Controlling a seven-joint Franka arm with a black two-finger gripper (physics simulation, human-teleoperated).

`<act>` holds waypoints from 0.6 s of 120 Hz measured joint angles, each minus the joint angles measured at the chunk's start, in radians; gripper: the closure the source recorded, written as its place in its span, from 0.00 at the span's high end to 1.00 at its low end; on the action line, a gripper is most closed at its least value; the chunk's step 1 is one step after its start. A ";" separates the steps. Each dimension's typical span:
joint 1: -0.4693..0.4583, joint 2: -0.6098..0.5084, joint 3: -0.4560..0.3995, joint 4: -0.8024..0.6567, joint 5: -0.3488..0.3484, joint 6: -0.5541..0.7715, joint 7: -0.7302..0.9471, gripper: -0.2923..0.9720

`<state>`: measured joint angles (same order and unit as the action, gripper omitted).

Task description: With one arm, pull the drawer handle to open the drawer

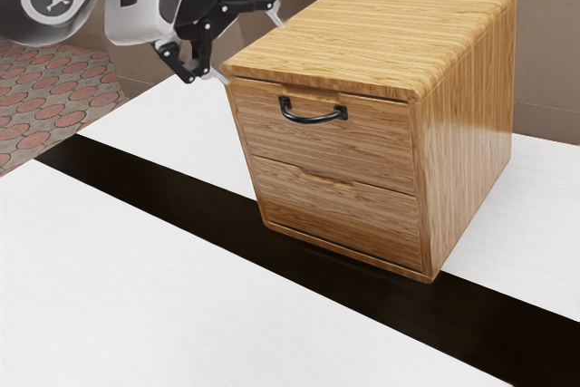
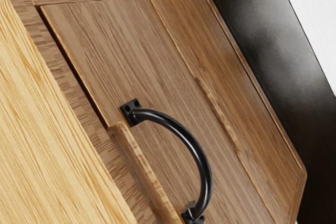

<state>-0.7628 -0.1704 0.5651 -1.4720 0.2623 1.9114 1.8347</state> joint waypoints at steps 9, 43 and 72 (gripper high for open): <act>-0.003 -0.010 -0.001 -0.026 0.001 0.000 0.002 0.77; -0.006 -0.032 -0.002 -0.106 0.000 -0.001 -0.032 0.77; -0.005 -0.032 -0.008 -0.120 -0.047 -0.013 -0.114 0.77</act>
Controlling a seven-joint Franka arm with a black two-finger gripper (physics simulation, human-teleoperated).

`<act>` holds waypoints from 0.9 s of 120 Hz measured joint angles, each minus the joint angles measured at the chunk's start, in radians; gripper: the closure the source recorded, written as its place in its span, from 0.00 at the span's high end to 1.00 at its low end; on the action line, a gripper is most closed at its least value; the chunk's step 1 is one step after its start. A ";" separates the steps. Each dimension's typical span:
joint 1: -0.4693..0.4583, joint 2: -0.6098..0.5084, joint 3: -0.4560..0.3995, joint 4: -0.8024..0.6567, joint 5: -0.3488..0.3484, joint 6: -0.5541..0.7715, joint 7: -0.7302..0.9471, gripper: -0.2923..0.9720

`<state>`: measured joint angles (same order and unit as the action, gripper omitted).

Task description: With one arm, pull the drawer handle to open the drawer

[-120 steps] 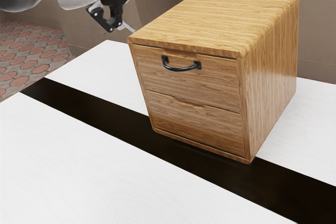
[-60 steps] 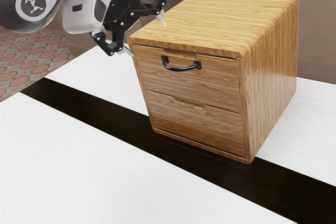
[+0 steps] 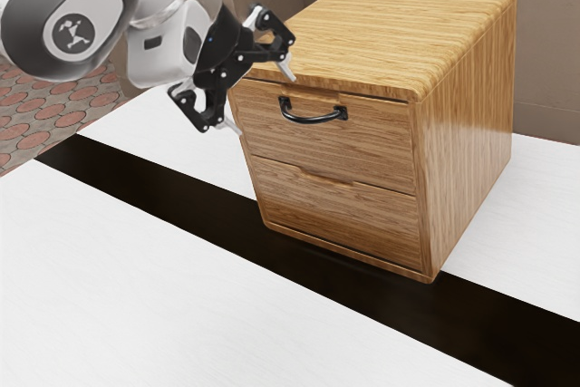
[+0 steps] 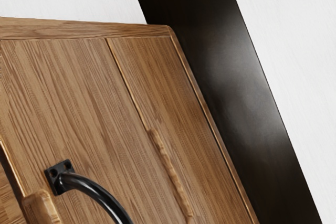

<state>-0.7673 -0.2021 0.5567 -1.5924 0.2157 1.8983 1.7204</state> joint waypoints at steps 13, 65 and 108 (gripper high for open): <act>-0.001 0.018 -0.005 0.003 -0.008 -0.006 -0.037 0.77; 0.009 0.092 0.004 0.044 -0.029 0.030 -0.172 0.77; 0.022 0.105 0.009 -0.003 -0.020 0.049 -0.233 0.77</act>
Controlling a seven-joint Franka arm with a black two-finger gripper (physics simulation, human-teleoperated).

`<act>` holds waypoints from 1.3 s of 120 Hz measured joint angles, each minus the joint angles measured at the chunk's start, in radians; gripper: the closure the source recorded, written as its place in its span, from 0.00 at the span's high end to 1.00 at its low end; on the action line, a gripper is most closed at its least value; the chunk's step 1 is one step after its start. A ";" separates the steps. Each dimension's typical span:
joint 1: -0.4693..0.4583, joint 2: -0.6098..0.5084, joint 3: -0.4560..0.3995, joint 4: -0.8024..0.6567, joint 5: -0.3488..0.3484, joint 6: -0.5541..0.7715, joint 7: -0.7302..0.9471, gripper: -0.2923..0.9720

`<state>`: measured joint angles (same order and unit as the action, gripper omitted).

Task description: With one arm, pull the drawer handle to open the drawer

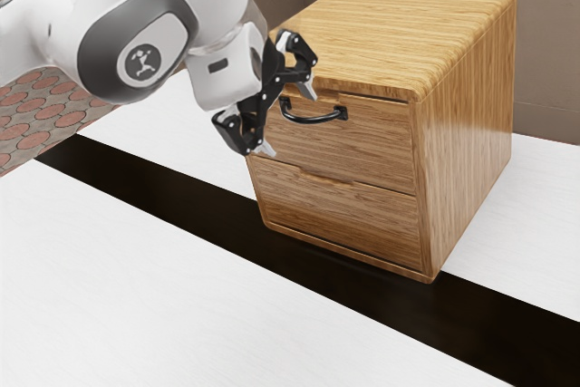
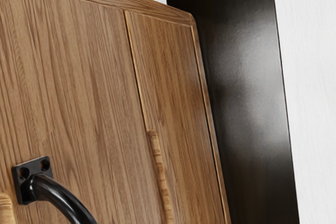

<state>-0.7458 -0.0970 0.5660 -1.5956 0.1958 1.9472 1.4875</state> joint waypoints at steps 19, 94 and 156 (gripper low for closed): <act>-0.008 0.018 -0.001 -0.004 0.002 0.007 -0.018 0.77; -0.005 0.048 0.053 -0.037 0.002 0.066 -0.065 0.77; -0.025 -0.085 0.060 -0.212 0.058 0.070 -0.078 0.77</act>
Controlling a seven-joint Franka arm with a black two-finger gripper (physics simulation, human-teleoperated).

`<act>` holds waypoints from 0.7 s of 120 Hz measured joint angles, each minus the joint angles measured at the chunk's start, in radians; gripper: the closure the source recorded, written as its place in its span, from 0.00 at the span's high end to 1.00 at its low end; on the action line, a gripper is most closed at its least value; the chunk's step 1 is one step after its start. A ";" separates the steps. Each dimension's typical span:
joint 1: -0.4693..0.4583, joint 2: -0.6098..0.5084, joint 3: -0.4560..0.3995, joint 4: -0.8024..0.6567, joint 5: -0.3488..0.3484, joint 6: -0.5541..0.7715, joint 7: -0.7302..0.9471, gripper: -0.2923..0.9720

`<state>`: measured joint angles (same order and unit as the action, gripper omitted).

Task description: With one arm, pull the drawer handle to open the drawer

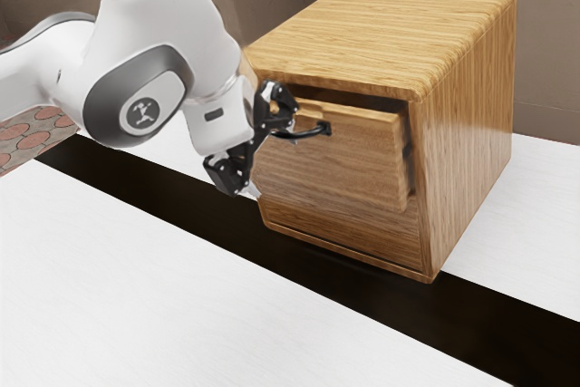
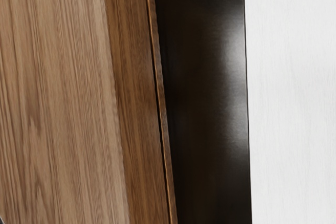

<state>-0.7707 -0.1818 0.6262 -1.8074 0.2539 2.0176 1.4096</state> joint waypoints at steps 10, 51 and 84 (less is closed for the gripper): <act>0.000 -0.107 -0.003 -0.086 0.033 0.000 -0.003 0.74; 0.204 -0.526 -0.172 -0.251 0.110 -0.007 -0.012 0.69; 0.206 -0.230 -0.239 0.236 0.063 -0.480 -0.221 0.75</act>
<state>-0.5646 -0.4117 0.3872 -1.5718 0.3165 1.5378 1.1886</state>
